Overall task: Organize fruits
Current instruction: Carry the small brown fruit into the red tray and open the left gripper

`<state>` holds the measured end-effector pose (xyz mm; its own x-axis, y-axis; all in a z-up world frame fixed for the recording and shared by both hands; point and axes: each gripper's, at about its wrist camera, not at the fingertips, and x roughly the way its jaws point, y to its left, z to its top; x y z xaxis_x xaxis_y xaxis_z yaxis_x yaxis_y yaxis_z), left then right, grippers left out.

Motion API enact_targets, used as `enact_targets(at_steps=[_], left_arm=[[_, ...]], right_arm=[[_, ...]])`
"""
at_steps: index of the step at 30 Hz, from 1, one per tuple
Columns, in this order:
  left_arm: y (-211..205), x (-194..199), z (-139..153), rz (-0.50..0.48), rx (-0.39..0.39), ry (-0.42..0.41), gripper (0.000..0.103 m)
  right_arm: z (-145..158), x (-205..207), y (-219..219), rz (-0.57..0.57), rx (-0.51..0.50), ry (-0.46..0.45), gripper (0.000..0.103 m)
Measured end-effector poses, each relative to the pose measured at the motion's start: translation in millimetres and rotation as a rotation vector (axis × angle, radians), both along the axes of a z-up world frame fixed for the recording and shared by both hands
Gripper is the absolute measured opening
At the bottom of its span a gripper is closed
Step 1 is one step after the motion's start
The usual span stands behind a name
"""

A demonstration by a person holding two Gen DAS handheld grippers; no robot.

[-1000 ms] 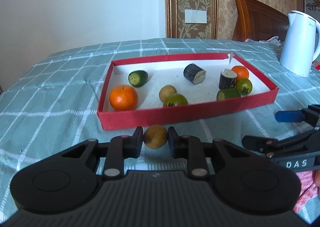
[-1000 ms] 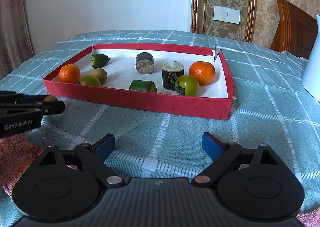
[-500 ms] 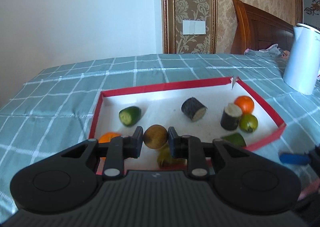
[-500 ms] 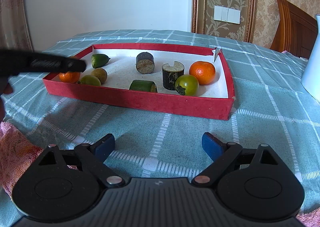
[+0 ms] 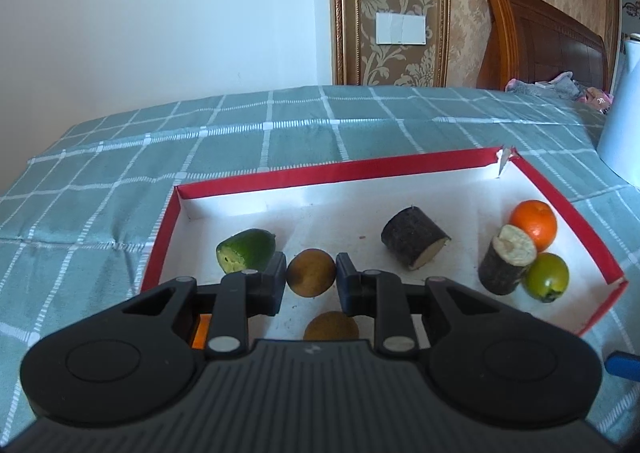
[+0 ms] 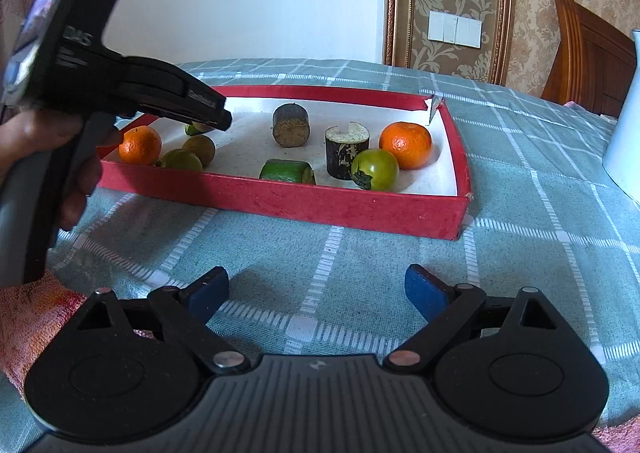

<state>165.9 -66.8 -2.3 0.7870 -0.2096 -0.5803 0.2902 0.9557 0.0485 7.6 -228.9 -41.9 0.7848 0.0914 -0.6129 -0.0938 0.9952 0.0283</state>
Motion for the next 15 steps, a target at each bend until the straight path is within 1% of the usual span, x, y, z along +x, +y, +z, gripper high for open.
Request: enact_targets(at_steps=[9, 15], left_arm=[[-2, 16, -11, 0.024, 0.007, 0.029, 0.024], [-2, 18, -12, 0.027, 0.003, 0.024, 0.026]], right_arm=[[0, 0, 0, 0.0, 0.0, 0.0, 0.096], [0, 0, 0, 0.0, 0.0, 0.0, 0.096]])
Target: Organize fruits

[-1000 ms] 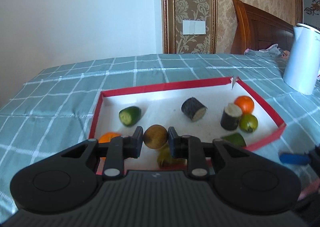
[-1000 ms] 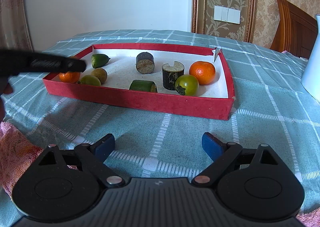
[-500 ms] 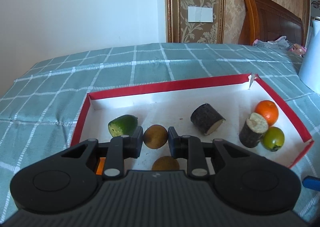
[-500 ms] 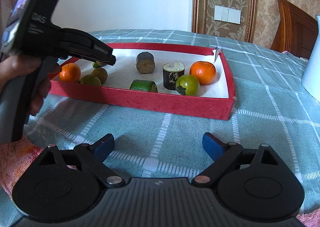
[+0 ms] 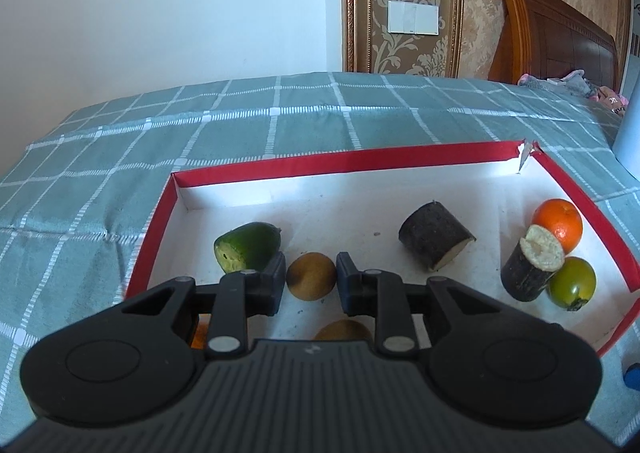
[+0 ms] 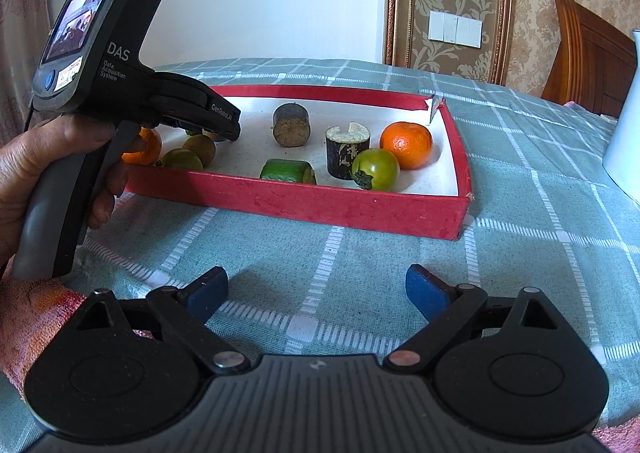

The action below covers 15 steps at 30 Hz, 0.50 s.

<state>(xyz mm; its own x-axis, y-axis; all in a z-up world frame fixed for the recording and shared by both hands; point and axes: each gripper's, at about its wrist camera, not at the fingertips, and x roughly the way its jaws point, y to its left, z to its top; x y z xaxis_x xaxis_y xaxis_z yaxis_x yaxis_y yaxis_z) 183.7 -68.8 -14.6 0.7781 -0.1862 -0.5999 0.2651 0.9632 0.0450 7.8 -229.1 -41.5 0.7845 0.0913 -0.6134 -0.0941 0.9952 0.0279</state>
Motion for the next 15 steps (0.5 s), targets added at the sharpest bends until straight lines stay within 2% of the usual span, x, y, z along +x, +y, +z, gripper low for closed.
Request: enact_targets(at_steps=[5, 8, 10, 12, 15], left_arm=[[-1, -2, -1, 0.0, 0.011, -0.008, 0.027], [-2, -4, 0, -0.005, 0.009, -0.001, 0.034], [-2, -7, 1, -0.008, 0.014, -0.005, 0.044], [-2, -13, 4, 0.004, 0.029, -0.034, 0.06], [3, -23, 9, 0.014, 0.045, -0.071, 0.072]], right_arm=[[0, 0, 0, 0.0, 0.0, 0.0, 0.097], [0, 0, 0, 0.0, 0.0, 0.0, 0.097], [0, 0, 0, 0.0, 0.0, 0.0, 0.097], [0, 0, 0, 0.0, 0.0, 0.0, 0.097], [0, 0, 0, 0.001, -0.001, 0.001, 0.097]])
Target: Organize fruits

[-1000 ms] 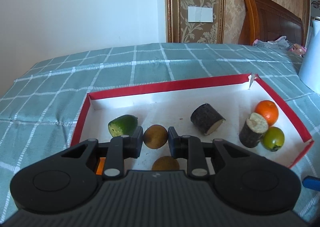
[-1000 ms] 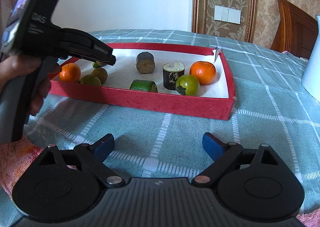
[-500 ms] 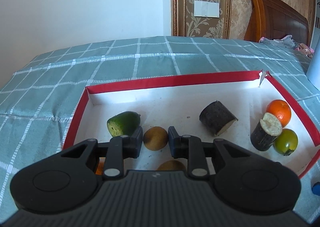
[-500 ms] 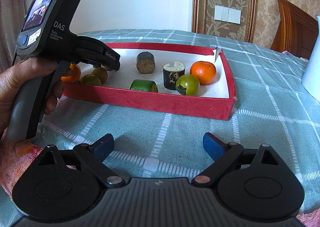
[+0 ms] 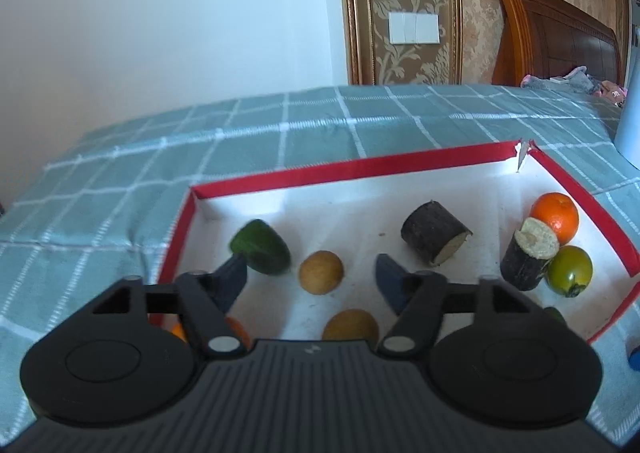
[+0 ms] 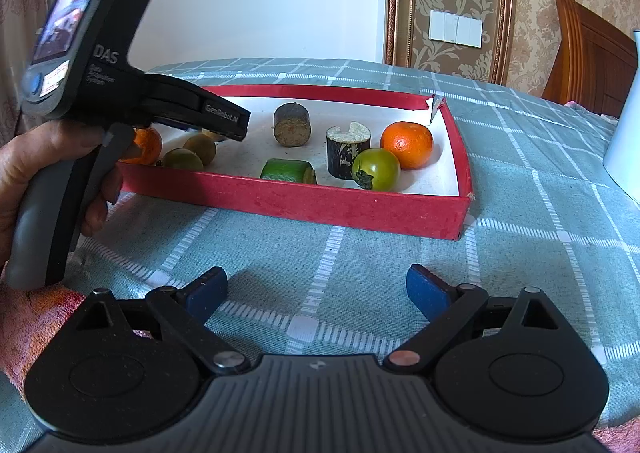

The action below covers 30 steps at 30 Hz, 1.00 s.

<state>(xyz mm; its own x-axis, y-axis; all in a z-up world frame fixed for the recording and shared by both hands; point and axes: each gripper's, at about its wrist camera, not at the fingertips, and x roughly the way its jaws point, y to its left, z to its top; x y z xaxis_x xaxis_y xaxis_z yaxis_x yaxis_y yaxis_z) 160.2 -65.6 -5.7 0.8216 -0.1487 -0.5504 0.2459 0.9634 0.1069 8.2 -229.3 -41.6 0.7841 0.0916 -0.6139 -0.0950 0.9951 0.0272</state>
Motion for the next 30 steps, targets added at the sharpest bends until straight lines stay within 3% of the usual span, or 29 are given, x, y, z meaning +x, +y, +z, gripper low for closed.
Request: enact_targets(at_steps=[6, 9, 13, 18, 22, 30], left_arm=[[25, -28, 17, 0.047, -0.057, -0.026, 0.083], [35, -56, 27, 0.066, -0.062, -0.06, 0.096], [44, -100, 34, 0.083, -0.068, -0.098, 0.103], [45, -144, 34, 0.1, -0.073, -0.098, 0.103], [49, -165, 31, 0.12, -0.095, -0.08, 0.103], [47, -181, 25, 0.18, -0.03, -0.061, 0.103]], right_arm=[[0, 0, 0, 0.0, 0.0, 0.0, 0.097], [0, 0, 0, 0.0, 0.0, 0.0, 0.098], [0, 0, 0, 0.002, 0.004, -0.002, 0.098], [0, -6, 3, -0.032, 0.0, -0.006, 0.098], [4, -15, -4, -0.056, 0.087, 0.001, 0.098], [14, -31, 4, -0.161, 0.073, -0.046, 0.098]])
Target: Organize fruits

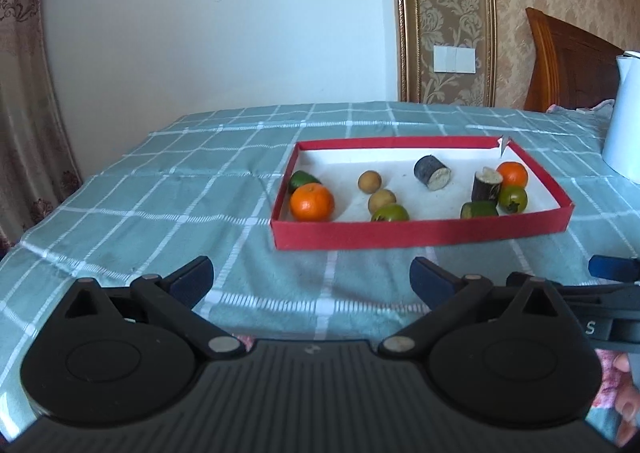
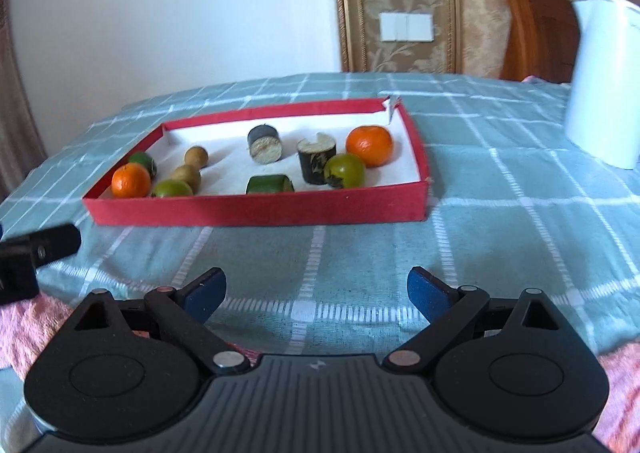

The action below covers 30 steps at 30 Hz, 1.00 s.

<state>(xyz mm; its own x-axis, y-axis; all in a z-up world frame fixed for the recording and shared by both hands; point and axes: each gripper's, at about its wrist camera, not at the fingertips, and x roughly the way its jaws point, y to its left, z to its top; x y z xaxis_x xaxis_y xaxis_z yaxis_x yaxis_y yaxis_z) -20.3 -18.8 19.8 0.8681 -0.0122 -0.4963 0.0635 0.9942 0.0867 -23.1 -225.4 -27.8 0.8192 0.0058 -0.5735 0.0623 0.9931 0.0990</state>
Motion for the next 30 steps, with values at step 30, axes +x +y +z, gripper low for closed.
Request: enact_targets(at_steps=[30], left_arm=[[10, -11, 4, 0.014, -0.032, -0.007, 0.103]], right_arm=[[11, -11, 26, 0.006, -0.063, -0.035, 0.098]])
